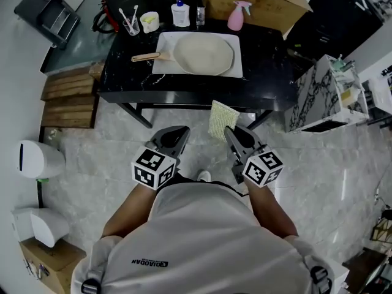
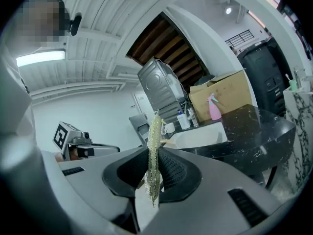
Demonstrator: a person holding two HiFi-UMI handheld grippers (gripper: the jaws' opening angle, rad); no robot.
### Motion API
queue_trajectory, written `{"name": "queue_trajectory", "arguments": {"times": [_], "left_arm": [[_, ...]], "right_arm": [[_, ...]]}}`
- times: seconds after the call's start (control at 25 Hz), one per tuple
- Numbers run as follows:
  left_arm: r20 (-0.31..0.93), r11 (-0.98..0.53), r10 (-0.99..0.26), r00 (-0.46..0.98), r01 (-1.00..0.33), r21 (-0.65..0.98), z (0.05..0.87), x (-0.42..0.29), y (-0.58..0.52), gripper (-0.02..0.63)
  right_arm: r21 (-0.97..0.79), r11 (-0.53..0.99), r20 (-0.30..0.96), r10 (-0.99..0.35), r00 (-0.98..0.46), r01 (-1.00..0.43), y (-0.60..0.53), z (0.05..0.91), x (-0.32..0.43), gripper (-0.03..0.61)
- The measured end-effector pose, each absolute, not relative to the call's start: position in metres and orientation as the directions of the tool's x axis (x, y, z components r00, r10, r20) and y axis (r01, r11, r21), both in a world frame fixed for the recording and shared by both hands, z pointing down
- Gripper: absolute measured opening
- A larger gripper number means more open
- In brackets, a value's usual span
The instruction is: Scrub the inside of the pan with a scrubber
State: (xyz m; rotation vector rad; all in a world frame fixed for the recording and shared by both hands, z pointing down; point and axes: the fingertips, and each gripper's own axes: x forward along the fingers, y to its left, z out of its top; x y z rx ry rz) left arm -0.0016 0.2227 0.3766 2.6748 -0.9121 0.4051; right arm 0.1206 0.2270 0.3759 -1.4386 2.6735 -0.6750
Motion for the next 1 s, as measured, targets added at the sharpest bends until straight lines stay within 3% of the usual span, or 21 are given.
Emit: {"name": "queue_trajectory", "arguments": {"times": [0.52,1.0], "left_arm": [[0.381,-0.741,-0.552,0.742,-0.646,0.184,0.398,0.007,0.164,0.015],[0.405,-0.756,-0.525,0.748,-0.629,0.18,0.404,0.001,0.04,0.015]], "right_arm": [[-0.413,0.474,0.194,-0.788,-0.584,-0.778,0.174,0.396,0.132,0.081],[-0.404,0.421,0.249,-0.804,-0.54,-0.812,0.064,0.398,0.136,0.081]]}}
